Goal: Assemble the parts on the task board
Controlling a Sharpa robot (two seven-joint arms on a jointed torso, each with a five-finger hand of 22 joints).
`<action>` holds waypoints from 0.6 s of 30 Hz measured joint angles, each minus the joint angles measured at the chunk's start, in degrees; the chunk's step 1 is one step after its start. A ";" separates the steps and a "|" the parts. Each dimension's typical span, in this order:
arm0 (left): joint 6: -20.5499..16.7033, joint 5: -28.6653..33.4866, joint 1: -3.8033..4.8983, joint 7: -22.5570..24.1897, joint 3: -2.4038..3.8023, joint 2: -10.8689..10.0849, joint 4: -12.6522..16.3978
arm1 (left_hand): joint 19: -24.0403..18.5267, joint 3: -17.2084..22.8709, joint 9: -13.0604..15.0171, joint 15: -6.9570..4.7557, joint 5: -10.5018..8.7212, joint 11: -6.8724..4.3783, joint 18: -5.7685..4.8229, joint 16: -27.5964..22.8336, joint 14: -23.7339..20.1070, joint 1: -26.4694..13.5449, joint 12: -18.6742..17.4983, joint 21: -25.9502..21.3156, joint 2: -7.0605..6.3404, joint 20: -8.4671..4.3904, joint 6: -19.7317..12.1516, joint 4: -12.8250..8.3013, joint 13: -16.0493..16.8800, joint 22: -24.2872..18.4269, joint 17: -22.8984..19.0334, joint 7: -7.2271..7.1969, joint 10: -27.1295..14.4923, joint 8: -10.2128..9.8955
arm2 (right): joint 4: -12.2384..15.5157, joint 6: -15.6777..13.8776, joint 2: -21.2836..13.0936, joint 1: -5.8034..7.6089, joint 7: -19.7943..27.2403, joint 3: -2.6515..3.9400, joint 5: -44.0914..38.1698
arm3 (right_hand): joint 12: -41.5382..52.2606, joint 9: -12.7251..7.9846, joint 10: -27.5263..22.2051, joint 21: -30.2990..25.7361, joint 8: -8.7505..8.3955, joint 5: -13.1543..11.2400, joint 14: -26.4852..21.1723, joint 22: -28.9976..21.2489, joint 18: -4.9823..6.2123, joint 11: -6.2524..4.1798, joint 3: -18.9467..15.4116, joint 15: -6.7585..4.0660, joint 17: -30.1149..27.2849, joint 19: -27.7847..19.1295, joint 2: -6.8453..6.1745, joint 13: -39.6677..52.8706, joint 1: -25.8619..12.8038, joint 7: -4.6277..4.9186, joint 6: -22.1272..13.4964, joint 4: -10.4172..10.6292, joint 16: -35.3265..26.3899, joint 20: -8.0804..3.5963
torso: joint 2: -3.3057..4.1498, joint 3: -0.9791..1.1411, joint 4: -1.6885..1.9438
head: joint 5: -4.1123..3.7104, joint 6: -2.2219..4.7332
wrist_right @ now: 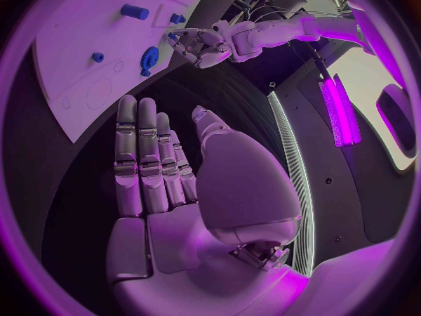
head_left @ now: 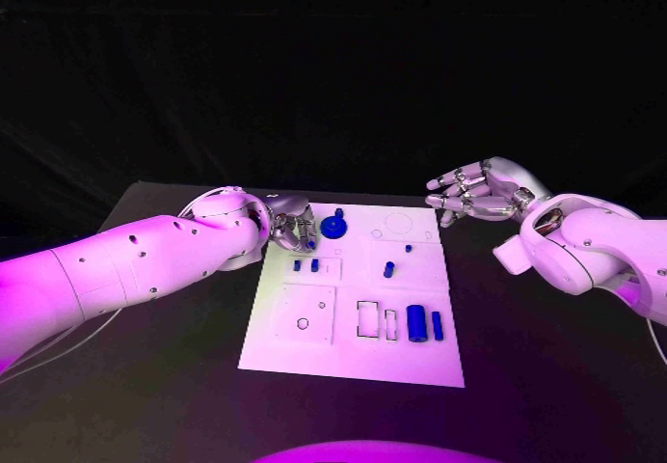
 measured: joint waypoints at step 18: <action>0.78 0.07 -0.05 -1.46 -0.07 -0.15 0.18 | 0.00 -0.32 -1.19 0.42 0.03 0.63 0.00 0.00 0.00 -0.60 -2.00 0.00 -0.60 0.00 -2.27 -0.01 0.14 -0.30 -0.67 1.42 0.20 -2.66 | 0.00 0.01 -0.07 0.00 0.00 0.00 0.00 | 0.00 0.00 0.00 0.00 0.00 0.00 0.00 0.00 0.00 0.00 0.00 0.00 0.00 0.00 0.00 0.01 0.00 0.00 0.00 0.00 0.00 0.00 | 0.00 0.01 0.04 | 0.02 -0.01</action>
